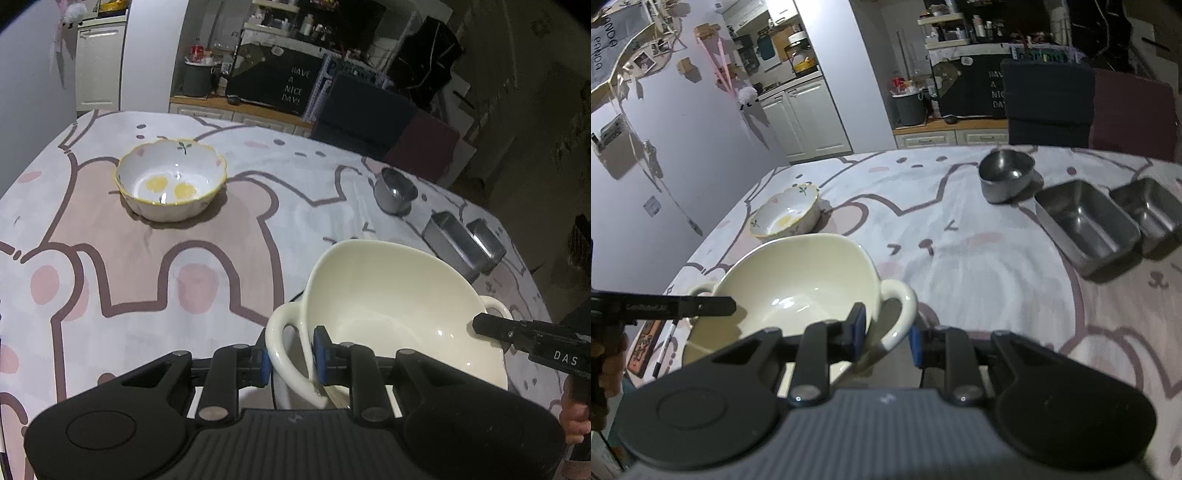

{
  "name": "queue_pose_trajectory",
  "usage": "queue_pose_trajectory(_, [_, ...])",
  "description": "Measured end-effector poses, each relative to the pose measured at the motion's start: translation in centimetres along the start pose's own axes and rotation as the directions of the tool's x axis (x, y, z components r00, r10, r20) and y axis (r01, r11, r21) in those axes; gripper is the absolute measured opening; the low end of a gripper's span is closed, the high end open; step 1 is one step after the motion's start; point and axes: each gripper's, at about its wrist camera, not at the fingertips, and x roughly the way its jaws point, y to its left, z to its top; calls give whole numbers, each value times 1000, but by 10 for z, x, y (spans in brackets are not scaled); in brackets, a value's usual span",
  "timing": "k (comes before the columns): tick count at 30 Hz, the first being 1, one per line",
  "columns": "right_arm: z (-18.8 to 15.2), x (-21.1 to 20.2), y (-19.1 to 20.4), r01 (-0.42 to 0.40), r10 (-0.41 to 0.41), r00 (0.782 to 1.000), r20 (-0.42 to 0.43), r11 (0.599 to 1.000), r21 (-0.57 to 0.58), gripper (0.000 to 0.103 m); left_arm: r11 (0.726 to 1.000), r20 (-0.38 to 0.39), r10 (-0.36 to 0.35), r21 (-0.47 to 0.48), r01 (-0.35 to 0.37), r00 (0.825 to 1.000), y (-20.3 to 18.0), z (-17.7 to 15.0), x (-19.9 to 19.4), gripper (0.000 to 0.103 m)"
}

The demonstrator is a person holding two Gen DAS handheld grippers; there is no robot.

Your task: Organize plates and bowls

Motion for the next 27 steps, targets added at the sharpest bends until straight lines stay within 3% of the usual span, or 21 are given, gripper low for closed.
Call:
queue_pose_trajectory(12, [-20, 15, -5, 10, -9, 999, -46, 1000, 27, 30, 1000, -57, 13, 20, -12, 998, 6, -8, 18, 25])
queue_pose_trajectory(27, [-21, 24, -7, 23, -19, 996, -84, 999, 37, 30, 999, -105, 23, 32, -20, 994, 9, -7, 38, 26])
